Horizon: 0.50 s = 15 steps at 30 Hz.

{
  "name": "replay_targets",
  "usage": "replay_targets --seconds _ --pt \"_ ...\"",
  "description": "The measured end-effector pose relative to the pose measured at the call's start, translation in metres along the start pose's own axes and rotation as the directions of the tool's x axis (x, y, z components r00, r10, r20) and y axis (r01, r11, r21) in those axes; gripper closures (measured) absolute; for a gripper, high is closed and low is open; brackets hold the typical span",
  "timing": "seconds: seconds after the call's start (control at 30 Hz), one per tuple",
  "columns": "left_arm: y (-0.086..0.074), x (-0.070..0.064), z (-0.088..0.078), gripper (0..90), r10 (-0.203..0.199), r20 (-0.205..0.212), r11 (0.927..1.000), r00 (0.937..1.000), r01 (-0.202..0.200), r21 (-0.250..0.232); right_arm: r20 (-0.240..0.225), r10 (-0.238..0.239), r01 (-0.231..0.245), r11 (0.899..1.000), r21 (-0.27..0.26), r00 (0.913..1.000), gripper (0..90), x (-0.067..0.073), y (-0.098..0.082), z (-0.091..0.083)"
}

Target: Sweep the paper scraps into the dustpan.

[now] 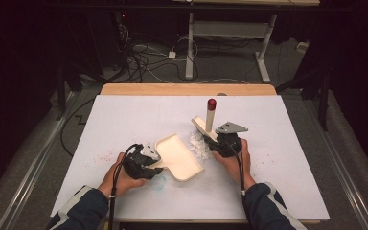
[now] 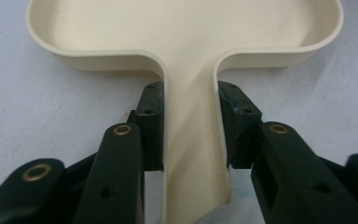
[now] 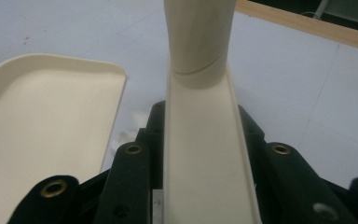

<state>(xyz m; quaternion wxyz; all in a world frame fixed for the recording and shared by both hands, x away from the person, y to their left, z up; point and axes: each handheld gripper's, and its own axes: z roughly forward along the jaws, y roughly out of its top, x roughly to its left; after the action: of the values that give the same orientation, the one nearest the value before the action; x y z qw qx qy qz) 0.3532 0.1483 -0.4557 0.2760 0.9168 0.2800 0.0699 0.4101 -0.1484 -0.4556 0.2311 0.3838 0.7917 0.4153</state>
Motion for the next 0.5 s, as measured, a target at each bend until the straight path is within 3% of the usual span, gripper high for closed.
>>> replay_targets --seconds 0.5 --pt "0.002 -0.002 0.002 63.9 -0.006 -0.005 1.0 1.0 0.006 0.0 -0.068 -0.016 0.012 0.999 -0.049 0.9976 66.6 0.039 -0.005 -0.003"
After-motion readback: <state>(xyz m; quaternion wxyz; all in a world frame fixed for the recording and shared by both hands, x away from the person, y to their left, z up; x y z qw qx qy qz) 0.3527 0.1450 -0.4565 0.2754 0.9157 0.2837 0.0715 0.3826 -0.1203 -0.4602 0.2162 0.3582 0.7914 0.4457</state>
